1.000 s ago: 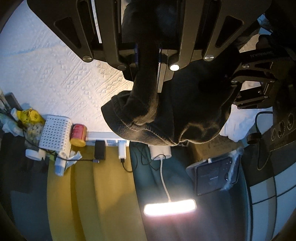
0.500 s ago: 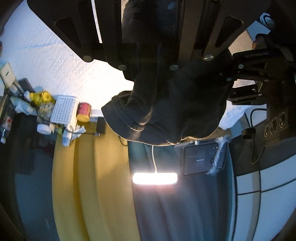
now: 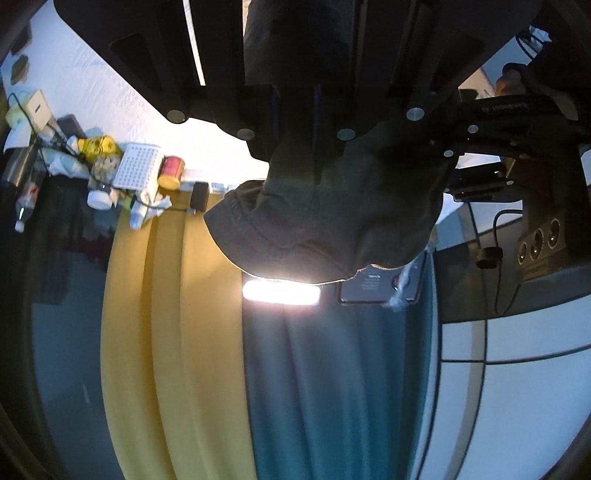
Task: Fold small clothes
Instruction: 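Lift the gripped shirt end up off the bed with both tools, then carry the raised shirt end over the rest of the strip with both tools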
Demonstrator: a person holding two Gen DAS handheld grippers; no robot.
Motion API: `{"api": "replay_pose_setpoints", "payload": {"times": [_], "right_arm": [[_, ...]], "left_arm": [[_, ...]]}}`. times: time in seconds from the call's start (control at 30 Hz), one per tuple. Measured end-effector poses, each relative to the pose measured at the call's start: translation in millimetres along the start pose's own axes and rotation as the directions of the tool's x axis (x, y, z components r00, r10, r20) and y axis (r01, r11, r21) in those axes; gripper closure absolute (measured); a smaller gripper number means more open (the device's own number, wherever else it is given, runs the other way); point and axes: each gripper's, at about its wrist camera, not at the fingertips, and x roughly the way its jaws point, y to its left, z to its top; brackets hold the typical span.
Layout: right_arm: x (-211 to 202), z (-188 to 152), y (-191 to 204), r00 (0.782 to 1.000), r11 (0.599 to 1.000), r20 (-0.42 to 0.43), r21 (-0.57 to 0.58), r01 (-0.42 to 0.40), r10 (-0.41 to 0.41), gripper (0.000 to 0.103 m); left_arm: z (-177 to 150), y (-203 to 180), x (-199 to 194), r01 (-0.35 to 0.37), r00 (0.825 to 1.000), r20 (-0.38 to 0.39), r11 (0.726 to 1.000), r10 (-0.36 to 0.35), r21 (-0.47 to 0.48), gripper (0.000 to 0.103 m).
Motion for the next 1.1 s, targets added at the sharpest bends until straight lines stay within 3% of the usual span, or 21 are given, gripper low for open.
{"api": "replay_pose_setpoints", "payload": {"times": [0.23, 0.57, 0.87, 1.1], "right_arm": [[-19, 18, 25, 0.998, 0.999, 0.062, -0.05, -0.009, 0.012, 0.09], [-29, 43, 60, 0.989, 0.992, 0.131, -0.116, -0.048, 0.063, 0.091], [-18, 56, 102, 0.977, 0.976, 0.143, -0.176, -0.13, 0.156, 0.092], [1, 54, 125, 0.974, 0.966, 0.105, -0.19, -0.177, 0.2, 0.093]], "left_arm": [[10, 1, -23, -0.006, 0.999, 0.049, 0.999, 0.004, 0.048, 0.08], [19, 19, -55, -0.082, 0.989, 0.126, 0.995, 0.075, 0.058, 0.08], [11, 49, -78, -0.151, 0.982, 0.122, 0.988, 0.146, 0.034, 0.08], [-3, 68, -93, -0.191, 0.977, 0.095, 0.982, 0.19, -0.003, 0.08]]}}
